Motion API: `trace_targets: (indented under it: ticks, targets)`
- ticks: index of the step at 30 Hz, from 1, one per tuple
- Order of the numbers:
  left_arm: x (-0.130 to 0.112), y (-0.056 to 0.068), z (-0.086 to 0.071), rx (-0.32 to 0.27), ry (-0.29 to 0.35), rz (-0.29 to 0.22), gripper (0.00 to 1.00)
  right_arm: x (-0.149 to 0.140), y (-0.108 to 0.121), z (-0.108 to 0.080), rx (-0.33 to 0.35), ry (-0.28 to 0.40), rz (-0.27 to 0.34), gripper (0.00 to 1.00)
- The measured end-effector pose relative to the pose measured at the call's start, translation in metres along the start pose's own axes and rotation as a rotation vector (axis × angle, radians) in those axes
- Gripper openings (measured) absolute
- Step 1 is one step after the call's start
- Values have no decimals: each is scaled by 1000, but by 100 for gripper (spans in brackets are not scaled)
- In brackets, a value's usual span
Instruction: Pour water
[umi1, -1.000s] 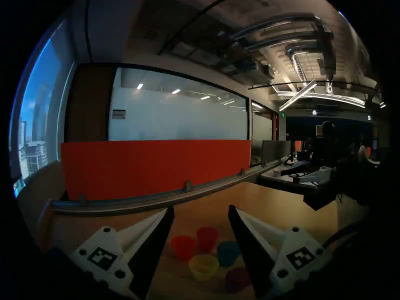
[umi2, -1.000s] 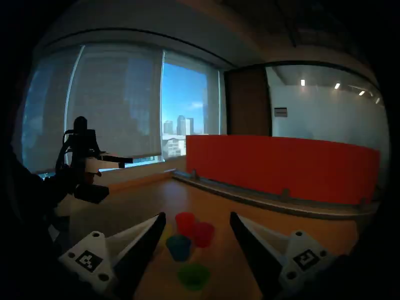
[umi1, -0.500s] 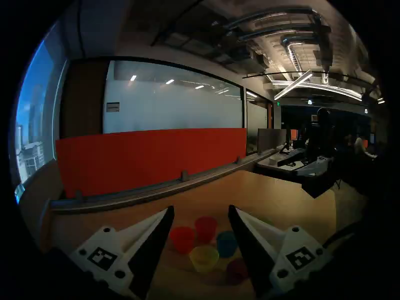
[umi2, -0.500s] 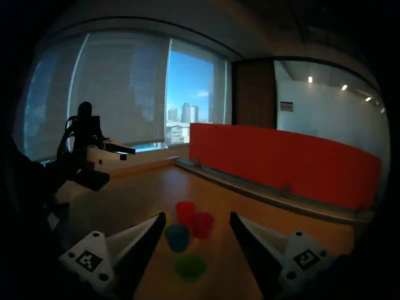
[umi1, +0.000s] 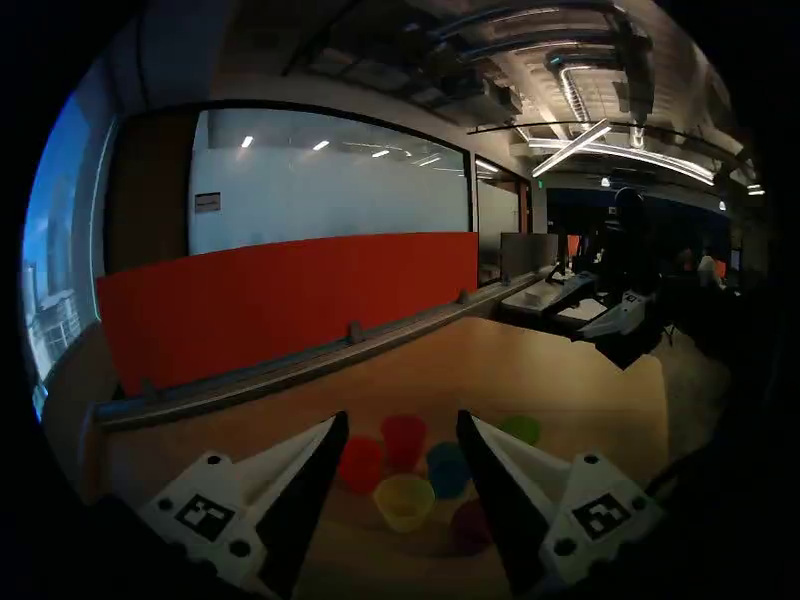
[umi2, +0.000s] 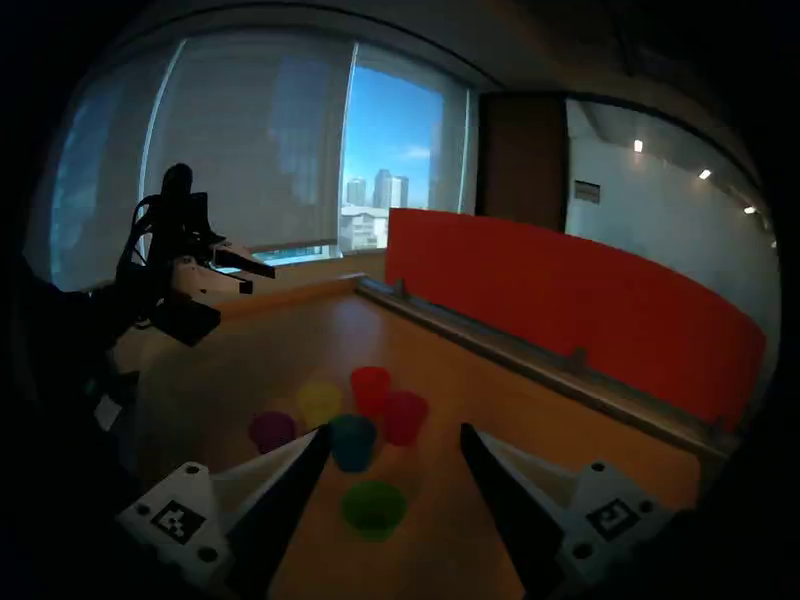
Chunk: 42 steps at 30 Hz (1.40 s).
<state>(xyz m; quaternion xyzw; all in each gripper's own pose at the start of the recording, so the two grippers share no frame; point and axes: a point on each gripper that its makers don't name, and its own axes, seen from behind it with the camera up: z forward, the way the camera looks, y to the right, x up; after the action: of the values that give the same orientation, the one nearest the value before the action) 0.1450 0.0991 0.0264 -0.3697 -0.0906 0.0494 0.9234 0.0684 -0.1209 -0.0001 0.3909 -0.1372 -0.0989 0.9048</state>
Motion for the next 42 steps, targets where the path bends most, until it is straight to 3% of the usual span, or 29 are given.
trace_targets:
  ticks: [12, 24, 42]
  targets:
    - [-7, 7, 9, -21, -32, 39, 80, -13, 0, 6, 11, -19, -16, 99]
    - [-18, 4, 19, -23, -44, 39, 79, -30, 0, 18, 16, -50, -21, 99]
    - [-34, 8, 29, -41, -67, 40, 80, -87, -7, 43, 28, -138, -41, 99]
